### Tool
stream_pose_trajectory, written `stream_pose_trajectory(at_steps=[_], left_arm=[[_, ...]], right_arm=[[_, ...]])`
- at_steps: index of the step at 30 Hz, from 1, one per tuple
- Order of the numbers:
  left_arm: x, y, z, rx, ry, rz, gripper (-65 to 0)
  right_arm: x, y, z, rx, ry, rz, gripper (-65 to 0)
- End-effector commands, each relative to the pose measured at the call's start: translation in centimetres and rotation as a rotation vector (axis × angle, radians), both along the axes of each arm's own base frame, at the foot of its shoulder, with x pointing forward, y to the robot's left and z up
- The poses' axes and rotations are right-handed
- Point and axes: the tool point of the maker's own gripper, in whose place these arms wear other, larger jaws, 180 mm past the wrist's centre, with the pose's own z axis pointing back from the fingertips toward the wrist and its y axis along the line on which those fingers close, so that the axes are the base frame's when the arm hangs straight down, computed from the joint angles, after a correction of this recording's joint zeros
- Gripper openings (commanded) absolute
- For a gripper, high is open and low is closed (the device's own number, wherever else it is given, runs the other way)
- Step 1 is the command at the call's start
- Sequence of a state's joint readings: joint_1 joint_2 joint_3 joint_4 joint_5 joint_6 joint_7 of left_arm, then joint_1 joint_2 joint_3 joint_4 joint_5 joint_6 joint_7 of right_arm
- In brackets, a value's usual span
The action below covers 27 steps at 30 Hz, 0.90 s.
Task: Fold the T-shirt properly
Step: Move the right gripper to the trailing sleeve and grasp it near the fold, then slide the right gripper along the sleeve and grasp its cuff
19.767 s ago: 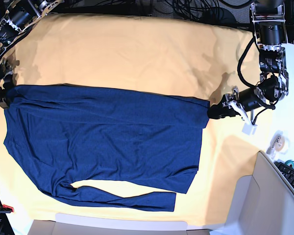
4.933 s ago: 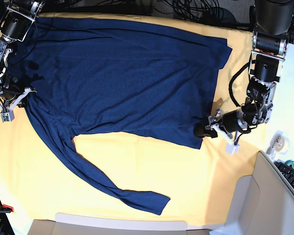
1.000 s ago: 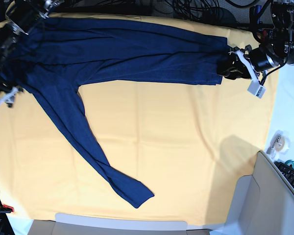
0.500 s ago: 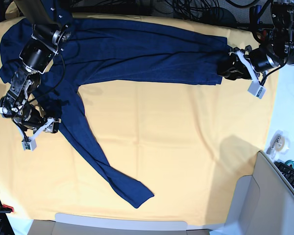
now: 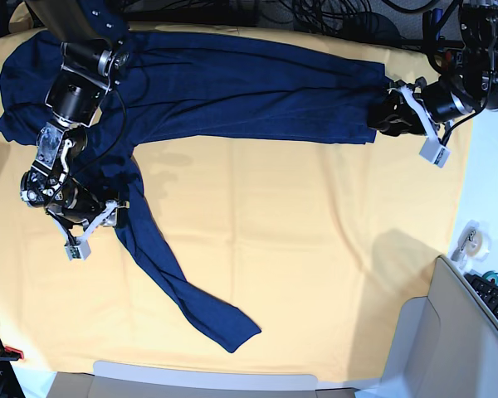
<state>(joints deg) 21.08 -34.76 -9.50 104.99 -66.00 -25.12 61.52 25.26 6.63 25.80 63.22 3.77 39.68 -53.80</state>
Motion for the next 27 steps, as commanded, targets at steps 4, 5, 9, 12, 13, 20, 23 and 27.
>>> stream_pose_trajectory(at_steps=[4,5,9,12,13,20,23,27], left_arm=[[0.6,0.2,1.0,-0.001,-0.035,-0.004,-44.8],[0.6,0.2,1.0,-0.001,-0.035,-0.004,-44.8],[0.7,0.2,1.0,-0.004,-0.039,-0.001,-44.8],[0.7,0.2,1.0,-0.004,-0.039,-0.001,-44.8],[0.7,0.2,1.0,-0.004,-0.039,-0.001,-44.8],[0.7,0.2,1.1,-0.004,-0.041,0.001,-44.8],[0.7,0.2,1.1,-0.004,-0.041,0.001,-44.8],[0.7,0.2,1.1,-0.005,-0.041,0.001,-44.8]], right_arm=[[1.0,0.3,1.3,0.009,-0.042,0.006,-27.2],[1.0,0.4,1.2,0.01,-0.042,0.007,-27.4],[0.9,0.6,1.0,0.012,-0.034,0.01,-45.4],[0.4,1.4,0.5,0.022,-0.025,0.017,-65.0],[0.3,1.4,0.6,0.014,-0.027,0.022,-65.0],[-2.6,4.6,2.7,-0.154,-0.115,0.181,-65.0],[-5.1,6.8,4.2,-0.215,-0.165,0.253,-65.0],[-8.9,8.9,6.5,-0.3,-0.2,0.333,-65.0]])
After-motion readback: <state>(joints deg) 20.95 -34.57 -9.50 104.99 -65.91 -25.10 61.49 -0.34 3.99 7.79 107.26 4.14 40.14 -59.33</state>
